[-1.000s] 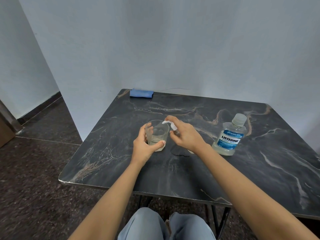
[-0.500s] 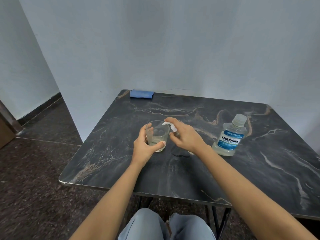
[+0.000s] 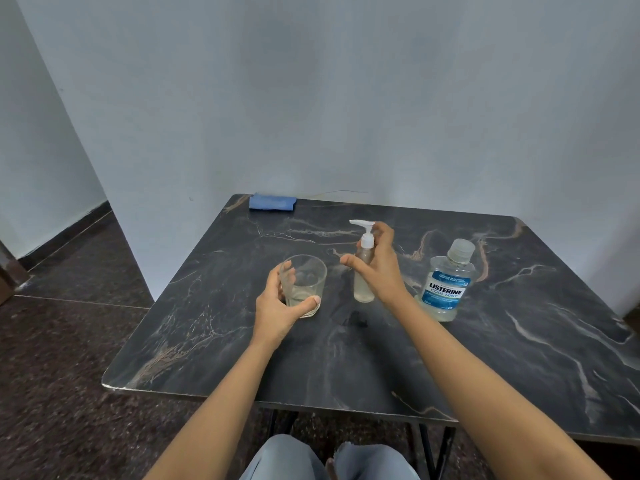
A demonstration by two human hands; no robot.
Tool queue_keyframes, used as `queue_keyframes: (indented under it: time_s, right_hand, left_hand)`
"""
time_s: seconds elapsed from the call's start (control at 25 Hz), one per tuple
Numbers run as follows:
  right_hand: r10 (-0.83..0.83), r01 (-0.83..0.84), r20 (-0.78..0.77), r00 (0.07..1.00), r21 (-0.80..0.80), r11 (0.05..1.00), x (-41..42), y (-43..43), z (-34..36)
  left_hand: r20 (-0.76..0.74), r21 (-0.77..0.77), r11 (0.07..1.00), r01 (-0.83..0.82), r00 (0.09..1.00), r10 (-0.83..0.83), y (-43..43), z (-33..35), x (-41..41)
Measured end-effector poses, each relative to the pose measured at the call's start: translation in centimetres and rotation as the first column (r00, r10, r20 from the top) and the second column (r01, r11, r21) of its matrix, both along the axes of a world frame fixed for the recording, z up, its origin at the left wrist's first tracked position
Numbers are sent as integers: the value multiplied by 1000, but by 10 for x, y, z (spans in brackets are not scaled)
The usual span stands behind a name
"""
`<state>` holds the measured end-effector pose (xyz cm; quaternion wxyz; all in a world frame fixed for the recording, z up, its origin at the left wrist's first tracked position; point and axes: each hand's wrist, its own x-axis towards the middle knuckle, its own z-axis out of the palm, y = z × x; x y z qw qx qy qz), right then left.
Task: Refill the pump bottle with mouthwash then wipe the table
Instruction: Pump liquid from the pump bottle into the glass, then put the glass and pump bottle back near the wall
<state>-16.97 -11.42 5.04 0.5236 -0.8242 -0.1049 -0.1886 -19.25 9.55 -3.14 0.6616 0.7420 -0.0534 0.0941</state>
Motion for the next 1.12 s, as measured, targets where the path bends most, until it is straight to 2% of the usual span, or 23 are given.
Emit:
queue_keyframes:
  time_s: [0.36,0.6,0.92,1.12]
  right_hand:
    - [-79,79,-19,997,11,997,8,-8,-16]
    - [-140,139,-53,989,-24,990,4,-7,-28]
    - [-266,246,-133,955,-146,958,-12,-14,-34]
    - [-314,291,-90,945,-201,935,2,-11,-29]
  left_hand:
    - [-17,21,1000,-6,1000,6,1,2,-2]
    - [-6,88,992,-93,996,94,-4,9,-8]
    - [-7,164,965,-206,978,210,-9,15,-9]
    - [-9,158,954,-256,965,261,-21,31,14]
